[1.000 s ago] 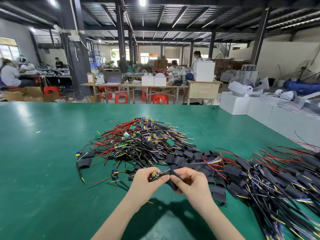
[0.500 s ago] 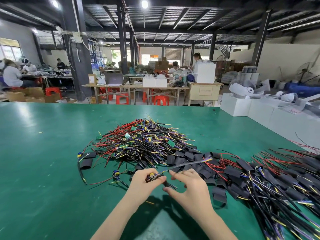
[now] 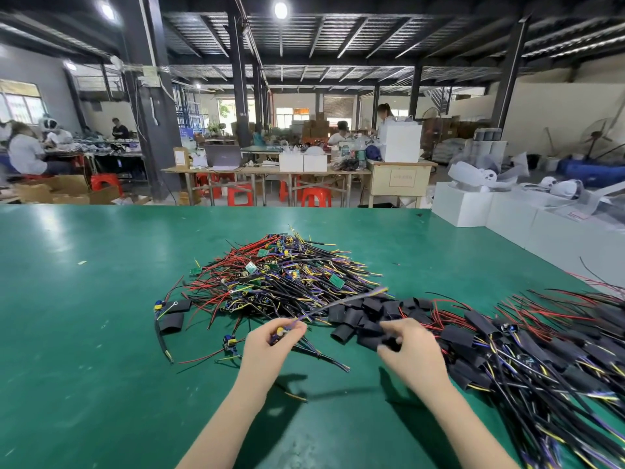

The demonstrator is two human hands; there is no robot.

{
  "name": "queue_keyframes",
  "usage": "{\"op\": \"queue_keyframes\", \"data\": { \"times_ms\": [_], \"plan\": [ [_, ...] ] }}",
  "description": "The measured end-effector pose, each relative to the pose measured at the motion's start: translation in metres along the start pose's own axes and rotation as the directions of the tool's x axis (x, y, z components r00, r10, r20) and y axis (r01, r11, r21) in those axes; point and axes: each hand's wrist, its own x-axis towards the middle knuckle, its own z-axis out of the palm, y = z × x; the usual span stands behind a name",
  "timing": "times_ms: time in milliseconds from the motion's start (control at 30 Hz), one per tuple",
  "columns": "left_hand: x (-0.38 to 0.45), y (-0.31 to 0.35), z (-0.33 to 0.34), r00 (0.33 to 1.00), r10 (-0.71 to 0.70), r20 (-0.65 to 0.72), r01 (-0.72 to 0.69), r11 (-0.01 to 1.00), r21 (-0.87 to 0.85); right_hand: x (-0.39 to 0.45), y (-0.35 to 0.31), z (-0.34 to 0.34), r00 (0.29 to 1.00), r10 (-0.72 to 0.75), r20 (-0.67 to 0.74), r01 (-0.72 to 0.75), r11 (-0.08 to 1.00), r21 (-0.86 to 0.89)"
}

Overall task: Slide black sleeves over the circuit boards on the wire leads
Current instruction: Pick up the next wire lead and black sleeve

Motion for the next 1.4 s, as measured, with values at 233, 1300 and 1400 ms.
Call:
{"op": "queue_keyframes", "data": {
  "times_ms": [233, 1300, 1400],
  "plan": [
    [0.004, 0.005, -0.013, 0.996, -0.094, 0.001, 0.091, 0.968, -0.236, 0.058, -0.007, 0.004, 0.992, -0.127, -0.008, 0.124, 0.983, -0.138],
    [0.009, 0.002, -0.031, 0.996, -0.076, -0.043, 0.064, 0.97, -0.234, -0.003, -0.008, -0.01, 0.935, -0.23, -0.27, 0.289, 0.935, 0.204],
    [0.01, 0.002, -0.03, 0.997, -0.061, -0.036, 0.052, 0.976, -0.214, -0.002, -0.009, -0.009, 0.932, -0.257, -0.256, 0.311, 0.93, 0.199]
  ]
}}
